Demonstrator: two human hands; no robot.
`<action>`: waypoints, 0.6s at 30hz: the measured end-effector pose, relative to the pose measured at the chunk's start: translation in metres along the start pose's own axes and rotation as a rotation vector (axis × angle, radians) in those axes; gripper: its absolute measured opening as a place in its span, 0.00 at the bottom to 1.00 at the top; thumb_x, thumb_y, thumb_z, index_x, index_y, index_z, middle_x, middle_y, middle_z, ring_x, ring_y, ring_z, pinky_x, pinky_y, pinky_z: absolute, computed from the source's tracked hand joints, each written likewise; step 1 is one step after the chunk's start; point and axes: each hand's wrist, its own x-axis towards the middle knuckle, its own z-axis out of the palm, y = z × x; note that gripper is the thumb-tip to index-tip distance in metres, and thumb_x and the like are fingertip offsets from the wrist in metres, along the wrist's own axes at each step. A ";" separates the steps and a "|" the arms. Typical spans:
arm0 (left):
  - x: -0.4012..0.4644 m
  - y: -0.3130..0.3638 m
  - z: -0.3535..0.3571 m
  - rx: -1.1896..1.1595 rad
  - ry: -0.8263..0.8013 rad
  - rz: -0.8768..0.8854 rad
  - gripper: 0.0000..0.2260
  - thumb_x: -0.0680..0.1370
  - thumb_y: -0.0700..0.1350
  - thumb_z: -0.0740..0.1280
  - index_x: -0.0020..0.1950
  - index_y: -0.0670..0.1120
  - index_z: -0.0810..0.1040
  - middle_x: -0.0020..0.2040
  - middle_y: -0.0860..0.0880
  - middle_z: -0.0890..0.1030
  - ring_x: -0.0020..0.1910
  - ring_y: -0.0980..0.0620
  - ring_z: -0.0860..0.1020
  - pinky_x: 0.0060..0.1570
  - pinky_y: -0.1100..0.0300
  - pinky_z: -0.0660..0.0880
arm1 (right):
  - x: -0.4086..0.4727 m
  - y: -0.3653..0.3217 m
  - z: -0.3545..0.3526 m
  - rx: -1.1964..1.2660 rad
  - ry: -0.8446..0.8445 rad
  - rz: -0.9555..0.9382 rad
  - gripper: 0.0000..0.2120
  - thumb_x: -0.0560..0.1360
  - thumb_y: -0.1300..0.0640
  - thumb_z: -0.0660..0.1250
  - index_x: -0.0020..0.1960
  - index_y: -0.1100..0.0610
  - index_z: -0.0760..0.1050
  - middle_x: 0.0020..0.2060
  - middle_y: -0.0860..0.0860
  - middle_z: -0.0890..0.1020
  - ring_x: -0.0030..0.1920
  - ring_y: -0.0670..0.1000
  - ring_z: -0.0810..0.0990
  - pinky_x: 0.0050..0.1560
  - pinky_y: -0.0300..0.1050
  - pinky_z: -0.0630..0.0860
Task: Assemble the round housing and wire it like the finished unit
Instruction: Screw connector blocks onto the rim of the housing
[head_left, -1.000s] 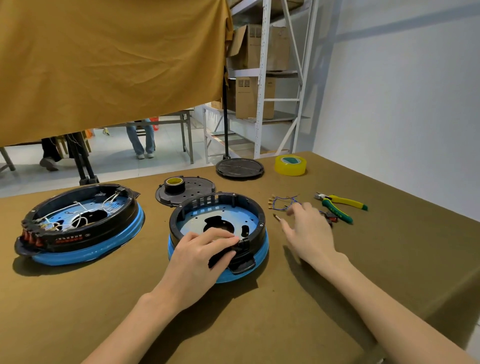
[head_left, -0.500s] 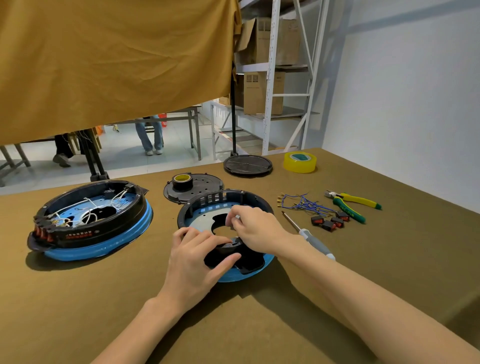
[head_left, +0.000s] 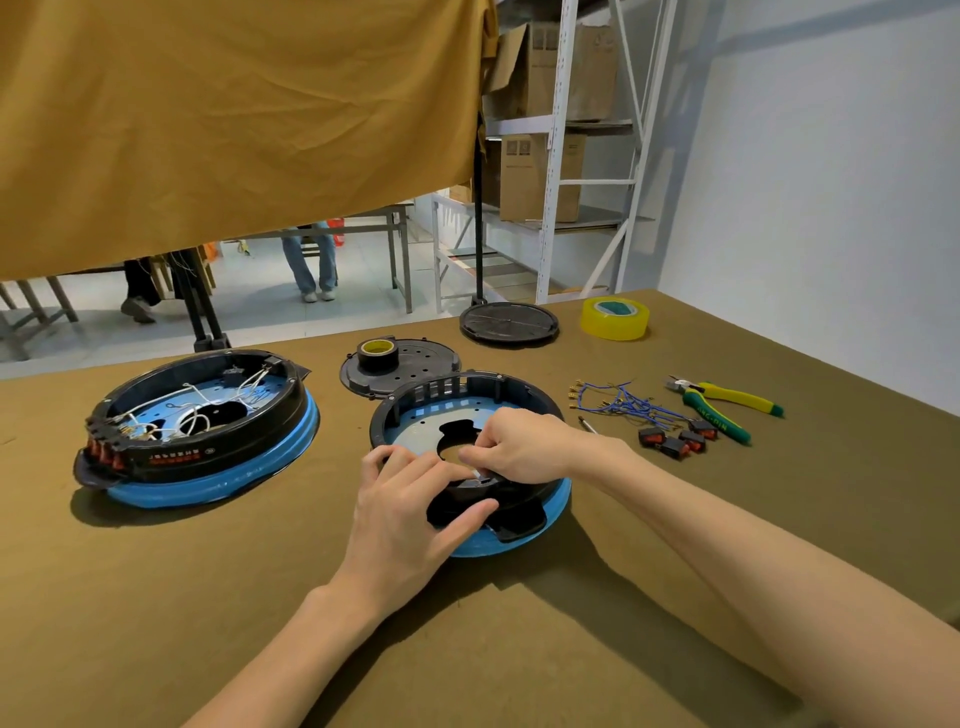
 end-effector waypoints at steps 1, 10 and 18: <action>0.000 0.000 0.000 0.002 -0.002 0.001 0.20 0.79 0.67 0.63 0.54 0.53 0.84 0.48 0.58 0.83 0.51 0.56 0.77 0.65 0.54 0.64 | 0.000 0.000 0.002 -0.022 0.009 0.003 0.24 0.84 0.43 0.59 0.35 0.56 0.74 0.24 0.46 0.65 0.26 0.48 0.63 0.31 0.45 0.60; -0.002 0.000 0.000 0.010 0.000 0.016 0.18 0.79 0.66 0.63 0.53 0.54 0.83 0.47 0.58 0.83 0.50 0.56 0.76 0.63 0.54 0.65 | -0.002 -0.004 0.006 -0.015 0.003 0.009 0.23 0.85 0.44 0.59 0.37 0.56 0.74 0.26 0.48 0.66 0.27 0.49 0.63 0.30 0.45 0.60; -0.001 0.002 -0.001 0.016 0.004 0.005 0.18 0.78 0.66 0.64 0.51 0.53 0.83 0.46 0.58 0.83 0.49 0.56 0.77 0.62 0.54 0.65 | 0.001 -0.016 -0.009 0.209 0.301 0.053 0.22 0.86 0.51 0.54 0.42 0.60 0.79 0.33 0.53 0.80 0.34 0.53 0.76 0.37 0.51 0.72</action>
